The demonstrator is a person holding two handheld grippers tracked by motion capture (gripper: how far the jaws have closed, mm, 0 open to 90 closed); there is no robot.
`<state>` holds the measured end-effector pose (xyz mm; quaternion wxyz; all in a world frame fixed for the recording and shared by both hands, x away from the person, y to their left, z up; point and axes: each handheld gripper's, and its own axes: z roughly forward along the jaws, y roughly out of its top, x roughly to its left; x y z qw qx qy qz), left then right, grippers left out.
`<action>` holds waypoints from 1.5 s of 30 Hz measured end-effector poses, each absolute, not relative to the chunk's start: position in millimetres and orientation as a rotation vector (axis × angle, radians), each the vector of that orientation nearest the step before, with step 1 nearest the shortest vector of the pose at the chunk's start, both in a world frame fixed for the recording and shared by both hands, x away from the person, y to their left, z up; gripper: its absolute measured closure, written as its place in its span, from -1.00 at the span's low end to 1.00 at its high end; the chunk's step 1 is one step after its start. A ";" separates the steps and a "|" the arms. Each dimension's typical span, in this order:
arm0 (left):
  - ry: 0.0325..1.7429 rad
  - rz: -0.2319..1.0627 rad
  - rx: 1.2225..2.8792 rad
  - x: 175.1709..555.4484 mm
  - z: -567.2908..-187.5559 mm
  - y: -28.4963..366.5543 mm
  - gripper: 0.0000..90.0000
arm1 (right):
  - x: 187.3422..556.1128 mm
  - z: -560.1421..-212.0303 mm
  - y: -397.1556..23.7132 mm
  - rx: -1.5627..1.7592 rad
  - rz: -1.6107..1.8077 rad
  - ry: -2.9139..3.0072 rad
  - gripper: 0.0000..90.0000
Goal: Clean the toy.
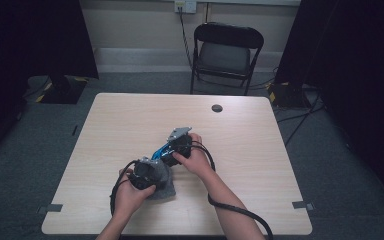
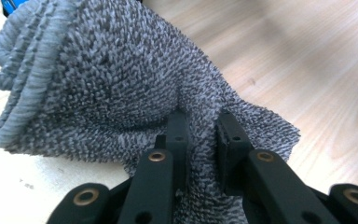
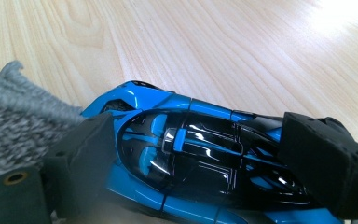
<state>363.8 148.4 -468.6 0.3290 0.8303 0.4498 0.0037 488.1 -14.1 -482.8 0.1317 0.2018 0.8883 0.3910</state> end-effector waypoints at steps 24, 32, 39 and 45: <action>0.916 -0.094 2.206 340.9 -447.0 134.5 0.73 | 489.4 -481.8 -13.6 0.583 1.126 2.591 -0.76; 0.919 -0.081 2.209 341.0 -437.1 159.9 0.74 | 489.8 -481.6 -13.7 0.584 1.123 2.595 -0.76; 0.991 -0.043 2.134 345.7 -427.6 198.3 0.73 | 489.7 -482.4 -14.7 0.576 1.133 2.590 -0.76; 1.074 0.050 2.031 349.4 -423.9 232.9 0.73 | 488.9 -482.9 -14.8 0.580 1.141 2.584 -0.76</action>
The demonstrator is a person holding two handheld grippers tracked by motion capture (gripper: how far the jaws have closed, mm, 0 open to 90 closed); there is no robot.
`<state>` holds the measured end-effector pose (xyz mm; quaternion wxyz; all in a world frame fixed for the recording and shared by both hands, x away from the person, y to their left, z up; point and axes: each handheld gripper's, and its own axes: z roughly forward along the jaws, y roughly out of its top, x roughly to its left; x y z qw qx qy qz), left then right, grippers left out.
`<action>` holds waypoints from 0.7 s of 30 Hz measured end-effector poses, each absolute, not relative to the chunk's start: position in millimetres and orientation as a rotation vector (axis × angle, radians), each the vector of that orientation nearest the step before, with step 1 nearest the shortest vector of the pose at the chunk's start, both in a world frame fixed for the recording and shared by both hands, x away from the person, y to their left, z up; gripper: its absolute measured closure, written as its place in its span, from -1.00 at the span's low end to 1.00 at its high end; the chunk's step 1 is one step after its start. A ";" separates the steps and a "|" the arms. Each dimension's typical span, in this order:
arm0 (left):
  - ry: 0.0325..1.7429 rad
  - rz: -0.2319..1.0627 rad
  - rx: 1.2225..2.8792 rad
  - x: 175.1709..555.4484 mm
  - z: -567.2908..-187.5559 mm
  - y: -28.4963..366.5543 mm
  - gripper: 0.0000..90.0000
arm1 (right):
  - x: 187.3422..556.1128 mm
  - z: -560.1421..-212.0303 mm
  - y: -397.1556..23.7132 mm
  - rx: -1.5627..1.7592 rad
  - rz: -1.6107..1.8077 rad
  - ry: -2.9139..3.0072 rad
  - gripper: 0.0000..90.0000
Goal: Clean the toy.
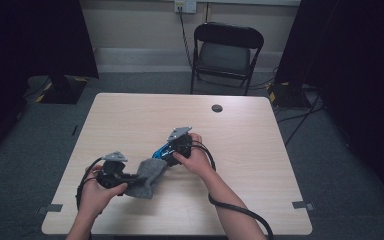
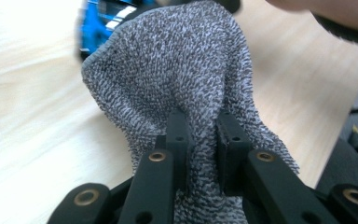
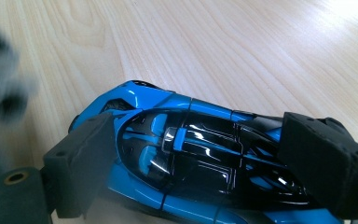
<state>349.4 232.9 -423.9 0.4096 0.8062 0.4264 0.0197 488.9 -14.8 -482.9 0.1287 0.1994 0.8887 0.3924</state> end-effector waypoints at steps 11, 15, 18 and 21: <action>1.296 0.286 1.965 366.3 -436.6 254.7 0.73 | 489.6 -482.3 -14.5 0.576 1.133 2.591 -0.76; 1.355 0.325 1.970 377.8 -445.9 247.2 0.73 | 489.9 -482.4 -14.8 0.574 1.136 2.590 -0.76; 1.381 0.337 1.998 385.7 -454.2 239.9 0.73 | 490.0 -482.3 -14.7 0.573 1.133 2.591 -0.76; 1.371 0.312 2.025 391.7 -462.6 232.7 0.73 | 489.5 -482.4 -14.6 0.576 1.135 2.591 -0.76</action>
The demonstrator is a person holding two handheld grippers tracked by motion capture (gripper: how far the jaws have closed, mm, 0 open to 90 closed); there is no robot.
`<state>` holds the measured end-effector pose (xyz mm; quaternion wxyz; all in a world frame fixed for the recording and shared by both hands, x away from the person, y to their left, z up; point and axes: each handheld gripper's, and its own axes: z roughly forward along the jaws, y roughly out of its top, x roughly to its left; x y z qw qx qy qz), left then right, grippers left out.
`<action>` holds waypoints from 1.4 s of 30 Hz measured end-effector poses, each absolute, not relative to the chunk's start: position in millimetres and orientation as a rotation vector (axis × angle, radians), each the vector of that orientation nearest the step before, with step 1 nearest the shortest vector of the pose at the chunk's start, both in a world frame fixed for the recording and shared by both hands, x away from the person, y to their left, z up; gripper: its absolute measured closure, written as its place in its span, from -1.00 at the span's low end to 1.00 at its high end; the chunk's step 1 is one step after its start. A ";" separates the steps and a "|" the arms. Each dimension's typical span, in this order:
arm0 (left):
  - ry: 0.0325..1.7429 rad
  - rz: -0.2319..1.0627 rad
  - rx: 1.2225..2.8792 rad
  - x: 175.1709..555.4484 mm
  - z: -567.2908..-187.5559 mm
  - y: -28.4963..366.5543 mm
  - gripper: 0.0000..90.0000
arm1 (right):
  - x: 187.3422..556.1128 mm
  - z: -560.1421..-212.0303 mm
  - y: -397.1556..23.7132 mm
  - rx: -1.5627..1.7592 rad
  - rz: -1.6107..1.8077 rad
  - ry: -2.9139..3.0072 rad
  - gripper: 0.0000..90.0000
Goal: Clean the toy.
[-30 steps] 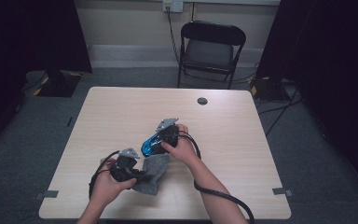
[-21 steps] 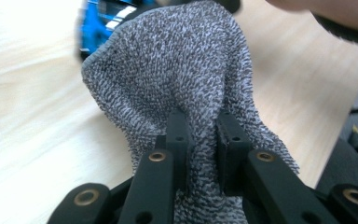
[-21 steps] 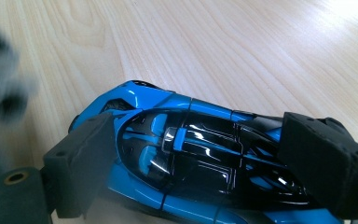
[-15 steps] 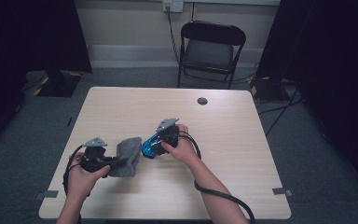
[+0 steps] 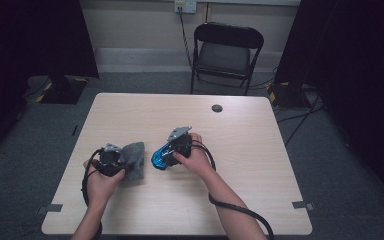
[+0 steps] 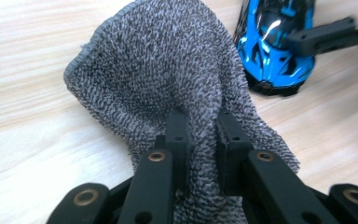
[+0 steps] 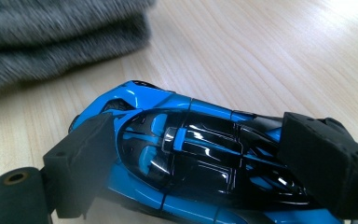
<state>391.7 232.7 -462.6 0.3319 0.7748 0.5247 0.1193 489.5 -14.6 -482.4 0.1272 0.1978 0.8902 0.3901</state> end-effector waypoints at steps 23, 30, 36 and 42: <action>1.265 0.123 2.150 382.3 -470.3 188.9 0.74 | 489.6 -482.0 -14.2 0.576 1.129 2.593 -0.76; 1.222 0.052 2.169 373.5 -469.0 173.6 0.74 | 489.7 -481.8 -13.8 0.579 1.127 2.594 -0.76; 1.175 0.014 2.184 369.8 -469.5 159.5 0.74 | 489.9 -481.5 -13.6 0.581 1.123 2.598 -0.76; 1.123 -0.008 2.206 367.0 -468.5 148.3 0.73 | 489.8 -481.6 -13.7 0.581 1.125 2.597 -0.76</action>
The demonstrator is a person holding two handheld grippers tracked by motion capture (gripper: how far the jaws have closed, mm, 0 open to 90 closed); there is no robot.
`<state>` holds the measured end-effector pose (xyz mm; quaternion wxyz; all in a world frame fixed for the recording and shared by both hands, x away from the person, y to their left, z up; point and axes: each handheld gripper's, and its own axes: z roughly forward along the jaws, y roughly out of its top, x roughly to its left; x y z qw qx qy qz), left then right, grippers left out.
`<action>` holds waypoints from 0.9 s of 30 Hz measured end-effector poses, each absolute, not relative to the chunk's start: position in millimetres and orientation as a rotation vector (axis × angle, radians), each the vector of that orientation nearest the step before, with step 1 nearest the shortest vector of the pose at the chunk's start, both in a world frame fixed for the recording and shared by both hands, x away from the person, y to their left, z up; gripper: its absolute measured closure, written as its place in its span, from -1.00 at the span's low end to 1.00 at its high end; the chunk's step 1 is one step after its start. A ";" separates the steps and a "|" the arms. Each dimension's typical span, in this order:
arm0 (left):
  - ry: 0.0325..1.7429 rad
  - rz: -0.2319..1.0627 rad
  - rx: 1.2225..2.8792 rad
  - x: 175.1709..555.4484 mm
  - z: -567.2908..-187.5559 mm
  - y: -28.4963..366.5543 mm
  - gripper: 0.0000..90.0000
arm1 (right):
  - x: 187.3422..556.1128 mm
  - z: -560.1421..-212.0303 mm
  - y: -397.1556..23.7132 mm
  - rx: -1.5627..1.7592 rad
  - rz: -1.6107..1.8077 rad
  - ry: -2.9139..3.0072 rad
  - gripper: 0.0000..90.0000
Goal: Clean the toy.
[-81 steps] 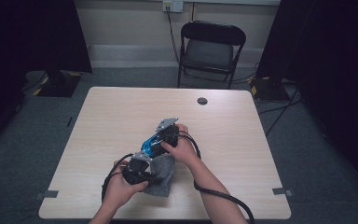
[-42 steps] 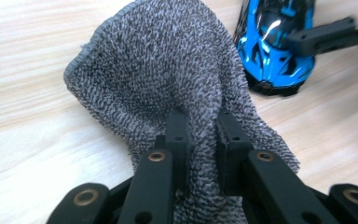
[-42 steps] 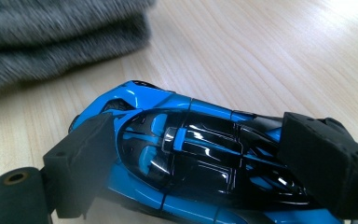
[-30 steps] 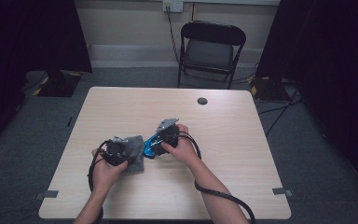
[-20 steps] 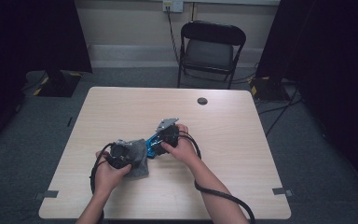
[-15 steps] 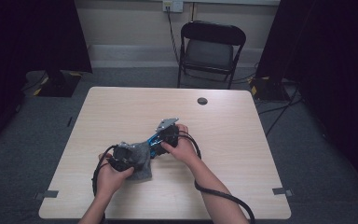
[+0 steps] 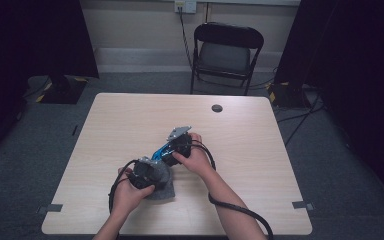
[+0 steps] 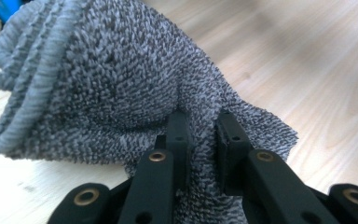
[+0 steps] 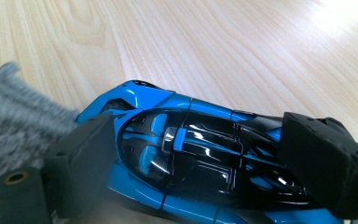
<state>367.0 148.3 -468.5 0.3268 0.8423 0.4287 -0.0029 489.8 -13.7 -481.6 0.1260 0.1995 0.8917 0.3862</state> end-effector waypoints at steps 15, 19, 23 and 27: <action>0.985 -0.072 2.241 353.7 -454.9 131.3 0.72 | 489.8 -481.8 -13.9 0.577 1.128 2.595 -0.76; 1.011 -0.079 2.230 353.4 -451.7 140.8 0.71 | 489.8 -481.8 -13.8 0.577 1.128 2.596 -0.76; 1.035 -0.055 2.216 354.0 -446.9 157.0 0.71 | 490.1 -481.6 -14.1 0.575 1.126 2.598 -0.76; 1.059 -0.043 2.190 355.4 -440.5 174.0 0.71 | 489.8 -481.9 -14.3 0.574 1.129 2.596 -0.76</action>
